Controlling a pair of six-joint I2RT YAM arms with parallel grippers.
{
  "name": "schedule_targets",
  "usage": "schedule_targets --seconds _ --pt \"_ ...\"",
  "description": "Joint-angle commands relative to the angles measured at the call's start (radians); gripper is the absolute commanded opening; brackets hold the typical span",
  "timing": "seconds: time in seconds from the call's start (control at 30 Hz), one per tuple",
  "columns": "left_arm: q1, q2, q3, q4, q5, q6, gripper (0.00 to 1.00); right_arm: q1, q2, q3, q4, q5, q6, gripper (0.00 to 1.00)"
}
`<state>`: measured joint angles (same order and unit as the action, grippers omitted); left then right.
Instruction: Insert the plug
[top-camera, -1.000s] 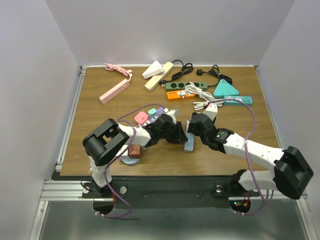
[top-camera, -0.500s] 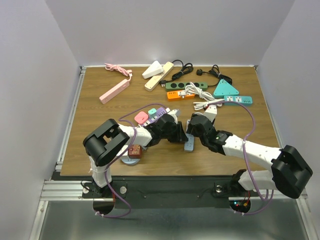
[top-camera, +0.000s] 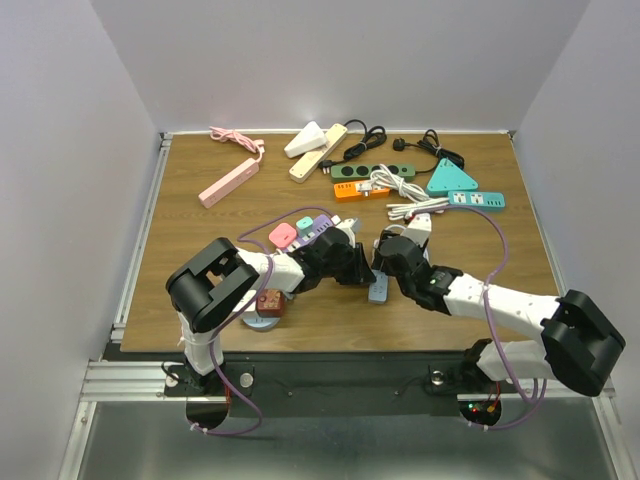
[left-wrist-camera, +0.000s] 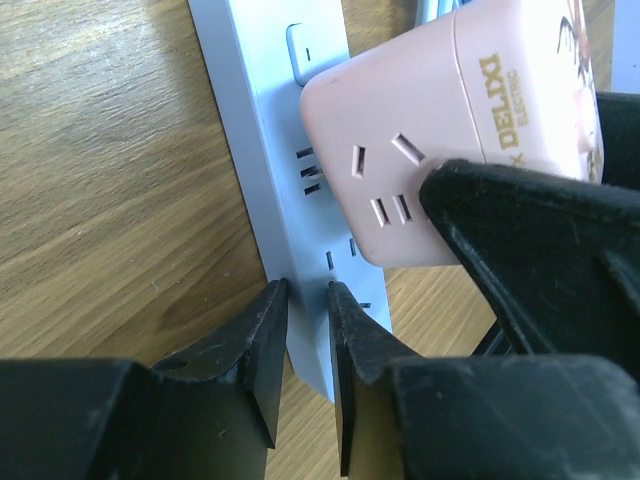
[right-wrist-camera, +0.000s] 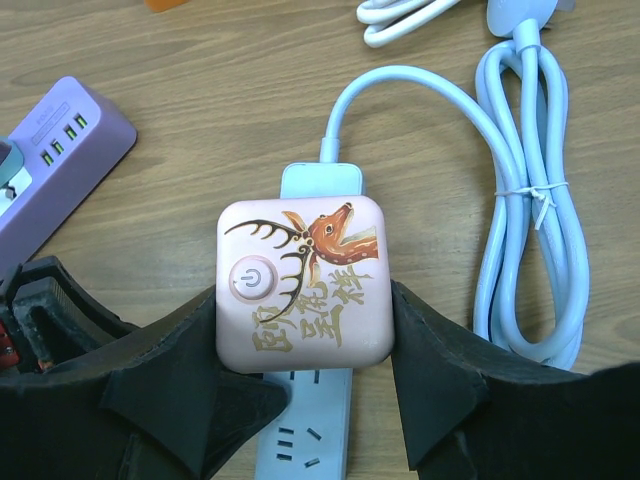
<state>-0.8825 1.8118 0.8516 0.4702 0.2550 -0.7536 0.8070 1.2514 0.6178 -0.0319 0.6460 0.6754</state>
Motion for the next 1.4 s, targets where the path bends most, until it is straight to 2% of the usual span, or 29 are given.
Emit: schedule_targets --seconds 0.0,0.23,0.47,0.57,0.77,1.03,1.23,1.33,1.37 --pt "-0.015 0.049 0.01 -0.074 -0.017 0.025 0.29 0.043 0.011 -0.026 0.018 0.044 0.0 0.0" --pt "-0.015 0.041 0.001 -0.073 -0.017 0.022 0.28 0.09 0.019 -0.026 -0.014 0.107 0.038 0.0" --pt "-0.016 0.038 -0.003 -0.073 -0.019 0.02 0.28 0.098 0.014 -0.015 -0.108 0.13 0.116 0.0" --pt "-0.015 0.035 -0.003 -0.074 -0.02 0.019 0.28 0.1 0.008 0.017 -0.207 0.165 0.151 0.01" --pt "-0.015 0.041 0.001 -0.074 -0.014 0.02 0.28 0.098 0.002 0.016 -0.211 0.172 0.156 0.0" --pt "-0.015 0.035 -0.008 -0.076 -0.011 0.02 0.27 0.103 0.143 0.082 -0.211 0.164 0.147 0.0" --pt "-0.01 -0.003 -0.043 -0.085 -0.022 0.019 0.27 0.116 0.169 0.06 -0.212 0.142 0.168 0.0" --pt "-0.006 -0.052 -0.069 -0.108 -0.022 0.023 0.33 0.121 0.169 0.045 -0.212 0.135 0.176 0.0" --pt "-0.004 -0.068 -0.075 -0.119 -0.023 0.026 0.39 0.124 0.171 0.043 -0.212 0.135 0.174 0.0"
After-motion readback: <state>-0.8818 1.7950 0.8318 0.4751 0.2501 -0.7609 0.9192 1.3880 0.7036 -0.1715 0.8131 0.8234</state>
